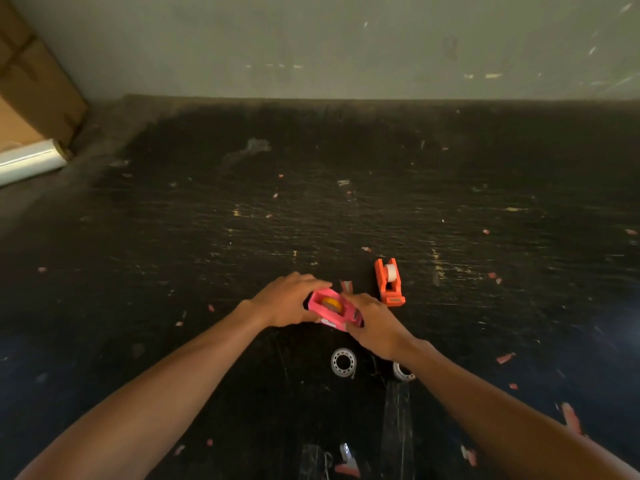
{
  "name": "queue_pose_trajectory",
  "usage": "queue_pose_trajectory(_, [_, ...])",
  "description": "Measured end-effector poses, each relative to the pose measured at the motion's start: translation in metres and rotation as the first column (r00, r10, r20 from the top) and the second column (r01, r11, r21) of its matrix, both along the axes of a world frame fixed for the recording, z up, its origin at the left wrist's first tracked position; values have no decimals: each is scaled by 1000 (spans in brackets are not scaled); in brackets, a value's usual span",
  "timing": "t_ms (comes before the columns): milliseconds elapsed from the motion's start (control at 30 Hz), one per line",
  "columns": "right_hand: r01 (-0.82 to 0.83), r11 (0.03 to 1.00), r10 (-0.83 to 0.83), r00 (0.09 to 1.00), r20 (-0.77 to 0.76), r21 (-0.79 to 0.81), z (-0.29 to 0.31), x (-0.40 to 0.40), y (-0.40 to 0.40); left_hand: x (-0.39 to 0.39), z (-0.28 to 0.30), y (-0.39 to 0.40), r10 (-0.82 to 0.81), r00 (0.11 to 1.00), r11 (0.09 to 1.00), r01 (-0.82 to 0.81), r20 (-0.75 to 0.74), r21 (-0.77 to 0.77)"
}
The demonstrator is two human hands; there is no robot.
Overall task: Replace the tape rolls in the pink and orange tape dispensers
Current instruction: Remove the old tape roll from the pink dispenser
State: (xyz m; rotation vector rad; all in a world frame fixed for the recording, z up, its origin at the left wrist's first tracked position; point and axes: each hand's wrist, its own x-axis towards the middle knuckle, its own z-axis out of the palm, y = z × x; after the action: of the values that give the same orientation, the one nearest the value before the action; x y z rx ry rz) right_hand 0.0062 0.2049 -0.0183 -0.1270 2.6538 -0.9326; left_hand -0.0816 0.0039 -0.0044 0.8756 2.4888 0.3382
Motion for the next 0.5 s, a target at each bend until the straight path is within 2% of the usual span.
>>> queue_pose_trajectory(300, [38, 991, 3, 954, -301, 127, -1, 12, -19, 53, -15, -13, 228, 974, 964, -224, -11, 145])
queue_pose_trajectory(500, [21, 989, 31, 937, -347, 147, 3, 9, -23, 60, -15, -10, 285, 959, 949, -281, -5, 142])
